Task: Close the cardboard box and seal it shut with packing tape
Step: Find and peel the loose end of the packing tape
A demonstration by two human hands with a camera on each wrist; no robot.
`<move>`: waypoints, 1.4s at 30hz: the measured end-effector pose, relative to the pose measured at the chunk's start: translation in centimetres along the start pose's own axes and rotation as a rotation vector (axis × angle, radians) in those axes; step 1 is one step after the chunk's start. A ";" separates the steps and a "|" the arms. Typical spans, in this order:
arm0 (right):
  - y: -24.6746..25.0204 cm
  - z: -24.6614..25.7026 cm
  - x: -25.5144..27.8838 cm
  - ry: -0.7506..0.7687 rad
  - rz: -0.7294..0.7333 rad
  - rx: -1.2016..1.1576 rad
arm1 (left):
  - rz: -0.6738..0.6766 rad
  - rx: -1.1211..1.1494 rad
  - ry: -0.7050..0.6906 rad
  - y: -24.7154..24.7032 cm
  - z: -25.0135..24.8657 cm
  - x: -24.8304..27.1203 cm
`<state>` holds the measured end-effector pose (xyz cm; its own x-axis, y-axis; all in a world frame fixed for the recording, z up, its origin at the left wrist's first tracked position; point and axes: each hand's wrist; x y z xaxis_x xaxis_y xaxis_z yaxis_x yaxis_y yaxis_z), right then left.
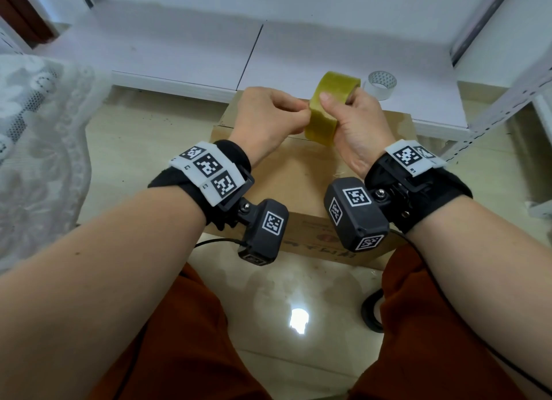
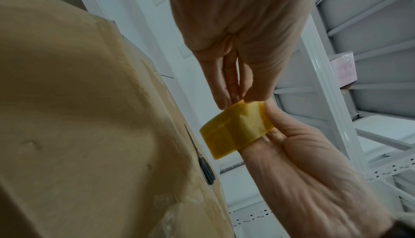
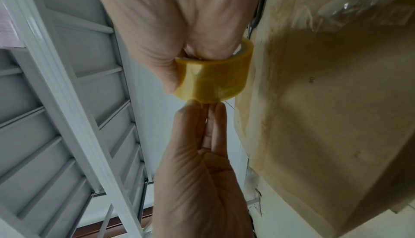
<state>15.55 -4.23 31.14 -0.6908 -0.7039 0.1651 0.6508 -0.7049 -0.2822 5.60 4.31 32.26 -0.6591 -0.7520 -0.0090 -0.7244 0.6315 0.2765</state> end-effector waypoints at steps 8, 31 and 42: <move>-0.7 -0.1 0.3 -0.003 0.005 0.001 | -0.068 -0.124 0.021 -0.1 0.5 -0.5; 0.4 0.2 -0.8 -0.053 -0.004 -0.045 | 0.029 0.225 0.050 0.1 0.7 -0.6; 0.4 1.2 0.0 -0.223 0.136 -0.291 | 0.213 0.301 0.200 1.0 1.5 -1.3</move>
<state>16.24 -4.65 32.19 -0.4978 -0.8136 0.3003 0.5932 -0.5721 -0.5665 5.41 6.19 31.13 -0.7698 -0.6016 0.2134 -0.6224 0.7816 -0.0417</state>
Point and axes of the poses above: each hand's wrist, its own x-axis away from the middle knuckle, its own y-axis out of the back of the hand, z = x × y, and after that the axes turned 2 degrees about -x, right-handed
